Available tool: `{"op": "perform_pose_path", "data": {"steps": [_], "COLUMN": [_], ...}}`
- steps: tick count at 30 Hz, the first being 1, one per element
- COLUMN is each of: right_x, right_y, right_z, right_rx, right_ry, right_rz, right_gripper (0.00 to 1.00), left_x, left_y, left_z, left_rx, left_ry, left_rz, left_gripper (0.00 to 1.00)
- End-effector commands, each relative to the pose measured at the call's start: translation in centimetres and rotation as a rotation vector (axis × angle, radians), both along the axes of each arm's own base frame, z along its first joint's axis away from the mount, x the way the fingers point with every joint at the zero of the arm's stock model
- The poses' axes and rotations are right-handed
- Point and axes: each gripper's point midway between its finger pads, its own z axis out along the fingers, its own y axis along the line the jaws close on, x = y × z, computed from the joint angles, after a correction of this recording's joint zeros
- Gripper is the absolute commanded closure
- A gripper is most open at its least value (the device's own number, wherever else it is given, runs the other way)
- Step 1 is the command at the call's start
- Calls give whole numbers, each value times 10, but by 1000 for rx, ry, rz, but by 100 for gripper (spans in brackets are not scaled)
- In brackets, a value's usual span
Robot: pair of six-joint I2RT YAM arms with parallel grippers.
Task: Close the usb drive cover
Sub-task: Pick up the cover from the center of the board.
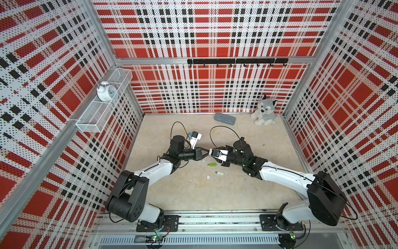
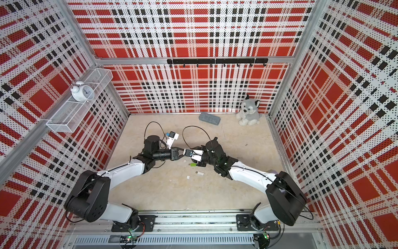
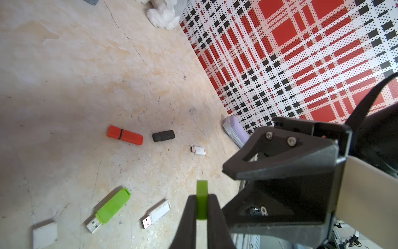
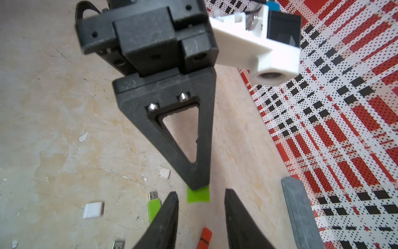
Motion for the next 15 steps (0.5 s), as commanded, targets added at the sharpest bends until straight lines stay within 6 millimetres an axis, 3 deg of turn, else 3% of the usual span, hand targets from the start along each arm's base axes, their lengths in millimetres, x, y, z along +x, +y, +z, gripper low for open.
{"op": "perform_pose_path", "data": {"steps": [1,5,9,15], "right_x": [5,12,17,13], "right_y": [-15,-25,-31,-23], "right_z": [0,-9,-37,-84], "right_rx": [23,63,23,-92], "right_ry": [32,141,251,422], "right_rz": [-66,-115,-159,-132], "right_gripper": [60,61,61,62], "left_x": [8,11,14,21], "left_y": [6,14,24,46], "left_z": [21,27,29,27], "left_rx": [11,18,43,108], "left_ry": [-76,-94,-104,-102], "left_rz": [26,53,85,163], "left_gripper": [100,100,100,100]}}
